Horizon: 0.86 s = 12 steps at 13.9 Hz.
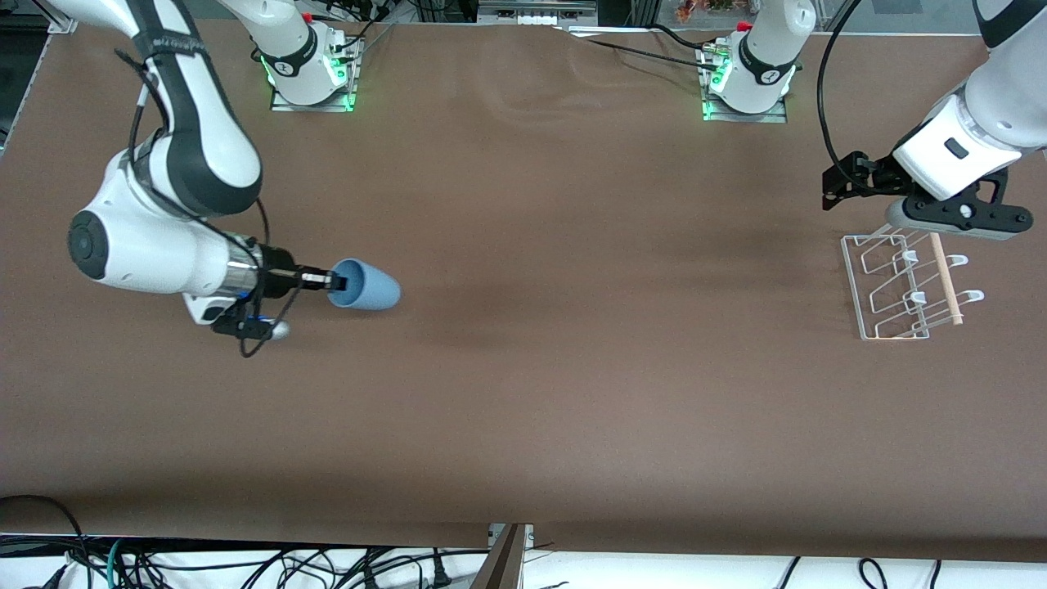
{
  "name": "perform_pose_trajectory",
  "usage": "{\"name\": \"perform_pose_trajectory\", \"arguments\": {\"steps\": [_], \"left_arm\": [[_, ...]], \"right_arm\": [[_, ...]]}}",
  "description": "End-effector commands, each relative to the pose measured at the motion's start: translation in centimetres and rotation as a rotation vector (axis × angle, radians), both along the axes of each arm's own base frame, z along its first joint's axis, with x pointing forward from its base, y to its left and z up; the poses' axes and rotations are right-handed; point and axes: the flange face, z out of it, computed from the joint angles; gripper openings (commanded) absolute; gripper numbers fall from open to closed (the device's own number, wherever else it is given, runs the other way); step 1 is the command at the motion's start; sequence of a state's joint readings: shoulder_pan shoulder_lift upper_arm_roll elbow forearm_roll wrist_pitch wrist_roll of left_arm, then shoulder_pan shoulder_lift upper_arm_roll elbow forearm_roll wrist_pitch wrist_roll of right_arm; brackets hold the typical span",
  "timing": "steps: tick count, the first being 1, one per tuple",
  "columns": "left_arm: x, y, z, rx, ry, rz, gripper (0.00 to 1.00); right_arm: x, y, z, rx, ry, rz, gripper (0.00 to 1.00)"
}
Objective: Transfer cup to left arm and place on rack
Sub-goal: 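Lift the cup with the right gripper while the left gripper approaches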
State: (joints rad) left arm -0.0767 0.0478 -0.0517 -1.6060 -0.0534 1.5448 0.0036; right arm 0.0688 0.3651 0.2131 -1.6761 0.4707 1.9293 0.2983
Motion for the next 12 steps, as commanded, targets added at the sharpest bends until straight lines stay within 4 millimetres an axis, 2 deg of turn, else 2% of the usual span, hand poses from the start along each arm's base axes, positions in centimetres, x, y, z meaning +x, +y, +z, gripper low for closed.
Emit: {"name": "perform_pose_trajectory", "arguments": {"steps": [1, 4, 6, 8, 10, 12], "left_arm": [[1.2, -1.1, -2.9, -0.033, 0.075, -0.052, 1.0], [1.6, -2.9, -3.6, -0.168, 0.088, -0.086, 1.0], [2.9, -3.4, -3.0, -0.294, 0.066, -0.129, 1.0], [3.9, -4.0, -1.9, -0.339, 0.025, -0.193, 1.0], [5.3, -4.7, -2.5, -0.424, -0.031, -0.28, 1.0], [6.3, -5.7, -3.5, -0.486, -0.114, -0.434, 1.0]], "right_arm": [[-0.6, 6.0, 3.0, 0.098, 0.083, -0.113, 0.0], [-1.9, 12.1, 5.1, 0.235, 0.166, -0.252, 0.0], [-2.9, 16.0, 5.7, 0.311, 0.202, -0.359, 0.0], [-3.8, 19.9, 6.6, 0.358, 0.235, -0.45, 0.0], [-4.5, 23.0, 7.0, 0.374, 0.25, -0.533, 0.0], [-5.1, 25.1, 7.1, 0.39, 0.265, -0.605, 0.0]]}}
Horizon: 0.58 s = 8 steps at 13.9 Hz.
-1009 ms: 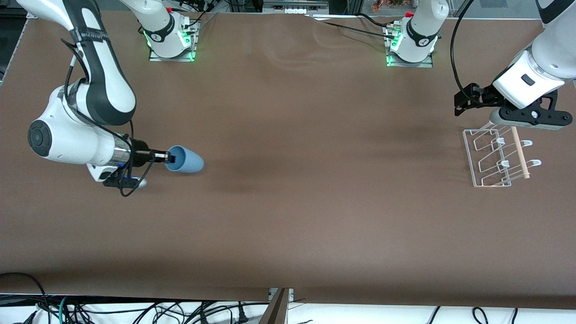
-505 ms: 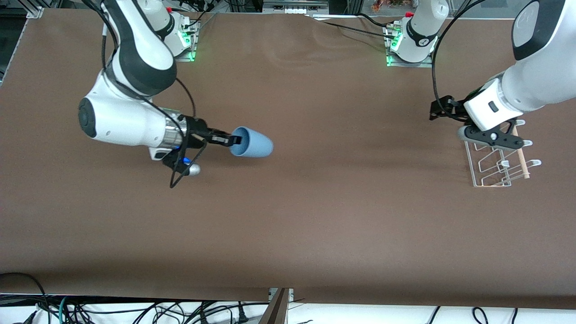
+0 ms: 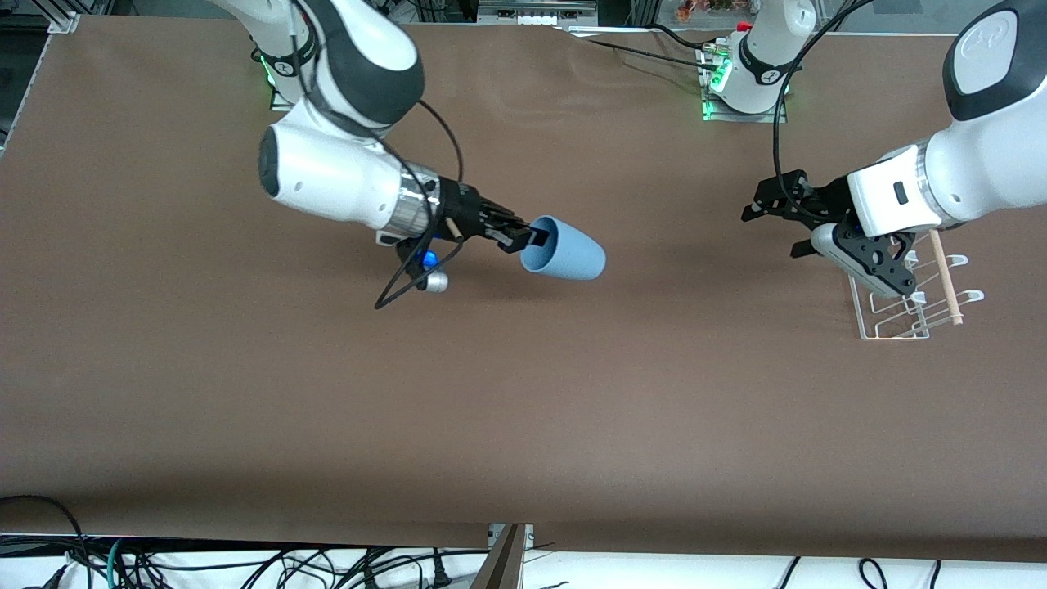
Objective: Transfer cup to left arm and place on rack
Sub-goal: 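Lift the cup with the right gripper while the left gripper approaches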
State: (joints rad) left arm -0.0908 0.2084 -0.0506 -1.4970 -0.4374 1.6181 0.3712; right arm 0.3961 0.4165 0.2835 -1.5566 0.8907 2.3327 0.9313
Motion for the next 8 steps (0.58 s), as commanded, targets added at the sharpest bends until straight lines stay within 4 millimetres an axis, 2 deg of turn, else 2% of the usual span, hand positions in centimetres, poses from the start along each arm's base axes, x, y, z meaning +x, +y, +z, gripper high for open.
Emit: {"name": "perform_pose_trajectory", "arguments": {"steps": [1, 3, 7, 8], "left_arm": [[1.9, -1.3, -1.3, -0.118, -0.106, -0.173, 1.0], [2.3, -2.0, -2.1, -0.21, -0.164, -0.292, 1.0], [1.6, -4.5, -1.4, -0.257, -0.303, -0.555, 1.0], [1.7, -4.6, -1.1, -0.275, -0.341, -0.603, 1.0]], "right_arm": [[0.1, 2.7, 0.7, 0.054, 0.05, -0.104, 0.0], [-0.3, 4.2, 1.5, 0.128, 0.096, -0.167, 0.0], [-1.2, 5.8, 1.7, 0.163, 0.097, -0.206, 0.0], [-1.5, 6.1, 1.7, 0.164, 0.092, -0.208, 0.0]]}}
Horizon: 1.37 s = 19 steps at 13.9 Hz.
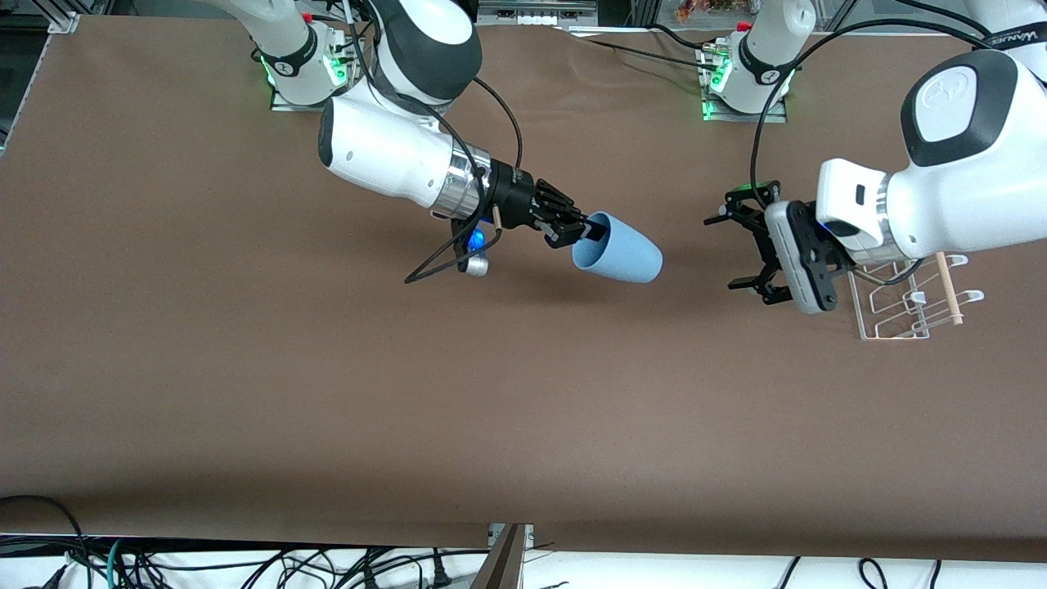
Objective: Transfer cup to left arm and place on rack
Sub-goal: 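Lift the cup with the right gripper while the left gripper approaches, then close the left gripper on the cup held by the right gripper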
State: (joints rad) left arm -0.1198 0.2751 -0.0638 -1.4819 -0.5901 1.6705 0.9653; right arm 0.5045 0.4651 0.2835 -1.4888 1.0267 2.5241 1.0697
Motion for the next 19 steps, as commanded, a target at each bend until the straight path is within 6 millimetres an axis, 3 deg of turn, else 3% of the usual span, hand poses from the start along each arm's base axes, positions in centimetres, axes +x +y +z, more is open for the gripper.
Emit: {"name": "perform_pose_trajectory", "arguments": {"steps": [1, 2, 4, 8, 12, 15, 16, 17, 19], "left_arm": [[0.3, -0.7, 1.4, -0.064, -0.12, -0.136, 1.0], [0.6, -0.9, 1.7, -0.075, -0.185, -0.181, 1.0], [0.7, -3.3, 2.1, -0.097, -0.297, -0.258, 1.0], [1.0, -6.1, 1.4, -0.114, -0.416, -0.336, 1.0], [-0.4, -9.0, -0.7, -0.12, -0.382, -0.384, 1.0], [-0.7, -9.7, -1.2, -0.122, -0.376, -0.396, 0.99], [-0.8, -9.8, -1.1, -0.123, -0.375, -0.397, 0.83], [-0.8, -9.9, -1.2, -0.123, -0.374, -0.4, 0.55], [-0.9, -10.0, -1.2, -0.124, -0.372, -0.401, 0.17]], "right_arm": [[0.0, 0.9, 0.4, 0.03, 0.007, -0.032, 0.0], [-0.1, 1.1, 0.4, 0.029, 0.012, -0.033, 0.0], [-0.1, 1.1, 0.5, 0.03, 0.011, -0.035, 0.0], [-0.1, 1.1, 0.5, 0.03, 0.011, -0.035, 0.0], [-0.1, 1.1, 0.5, 0.032, 0.011, -0.035, 0.0], [-0.1, 1.1, 0.5, 0.031, 0.014, -0.036, 0.0], [-0.1, 1.1, 0.5, 0.031, 0.013, -0.037, 0.0], [-0.1, 1.1, 0.5, 0.031, 0.013, -0.037, 0.0], [-0.1, 1.1, 0.5, 0.031, 0.013, -0.037, 0.0]]}}
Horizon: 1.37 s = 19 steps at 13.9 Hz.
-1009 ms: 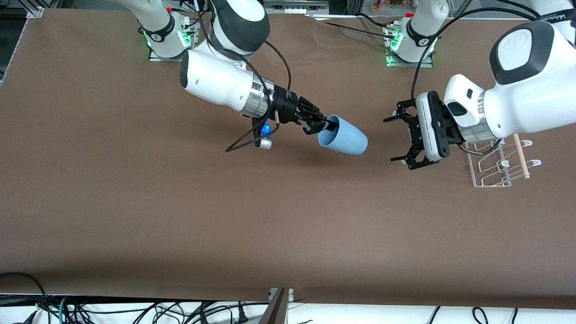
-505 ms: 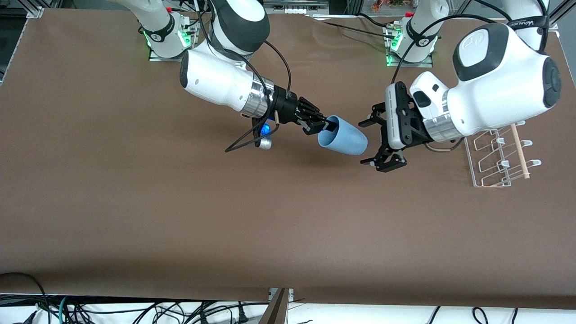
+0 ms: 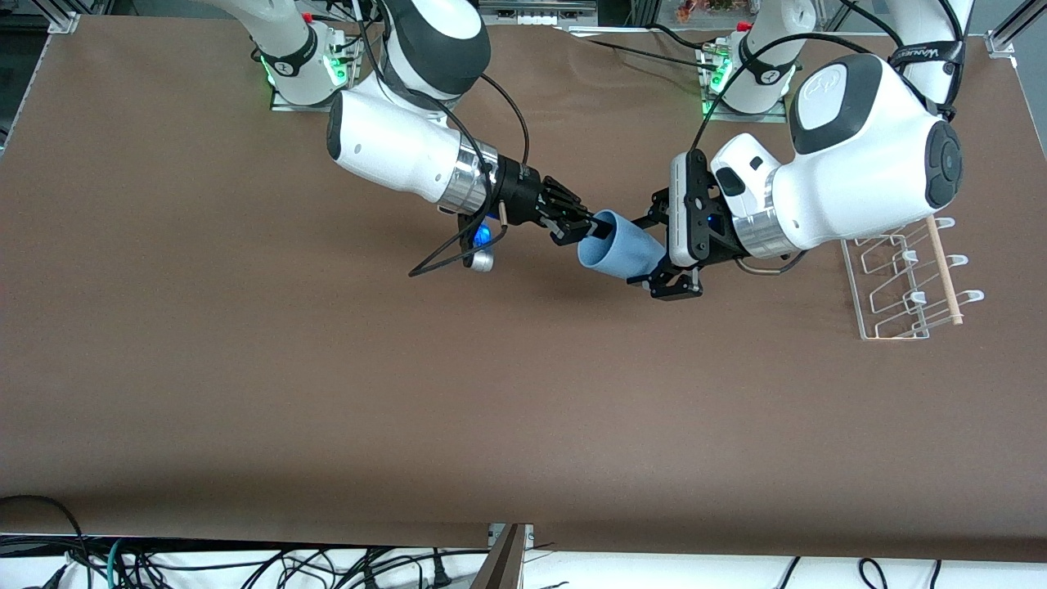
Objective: Transfer cup to left arm and place on rack
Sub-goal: 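Close the left gripper on the cup held by the right gripper, then open the right gripper and withdraw while the left gripper carries the cup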
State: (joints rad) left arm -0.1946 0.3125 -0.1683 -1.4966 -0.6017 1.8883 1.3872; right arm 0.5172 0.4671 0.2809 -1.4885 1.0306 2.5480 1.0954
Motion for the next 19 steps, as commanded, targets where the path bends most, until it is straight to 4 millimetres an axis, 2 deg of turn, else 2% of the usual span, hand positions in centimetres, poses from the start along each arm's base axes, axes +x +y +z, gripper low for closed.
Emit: {"name": "perform_pose_trajectory", "arguments": {"steps": [1, 6, 7, 8, 9, 10, 12, 15, 17, 18, 19], "left_arm": [[-0.4, -0.3, 0.1, -0.021, -0.01, -0.014, 0.11], [-0.4, -0.2, 0.1, -0.02, -0.002, -0.013, 0.1], [-0.4, -0.2, 0.2, -0.02, -0.002, -0.011, 0.11], [-0.4, -0.2, 0.2, -0.02, -0.001, -0.012, 0.11], [-0.5, 0.0, 0.2, -0.017, 0.01, -0.011, 0.11], [-0.5, 0.3, 0.3, -0.014, 0.015, -0.016, 0.11], [-0.5, 1.3, 0.4, -0.001, 0.037, -0.024, 0.11], [-0.4, 4.6, 0.1, 0.044, 0.095, -0.033, 0.1], [-0.5, 7.1, -0.4, 0.109, 0.14, -0.043, 0.1], [-0.6, 8.3, -0.4, 0.159, 0.159, -0.053, 0.1], [-0.8, 9.4, -0.6, 0.236, 0.172, -0.066, 0.1]], "right_arm": [[0.2, 0.7, 0.5, 0.026, 0.0, -0.012, 0.0], [0.2, 0.7, 0.5, 0.026, -0.001, -0.013, 0.0], [0.3, 0.5, 0.4, 0.026, -0.002, -0.015, 0.47], [0.4, 0.5, 0.2, 0.023, 0.0, -0.015, 0.64], [0.6, 0.3, 0.3, 0.023, -0.001, -0.018, 0.88], [0.7, 0.2, 0.4, 0.024, -0.004, -0.019, 0.99], [1.2, -0.2, 1.4, 0.039, -0.006, -0.027, 0.99], [3.3, -2.8, 2.4, 0.043, 0.024, -0.057, 1.0], [5.0, -5.5, 2.6, 0.026, 0.04, -0.037, 1.0], [5.6, -7.1, 3.7, -0.003, 0.018, -0.018, 1.0], [6.5, -9.0, 3.8, -0.041, 0.016, 0.005, 1.0]]}}
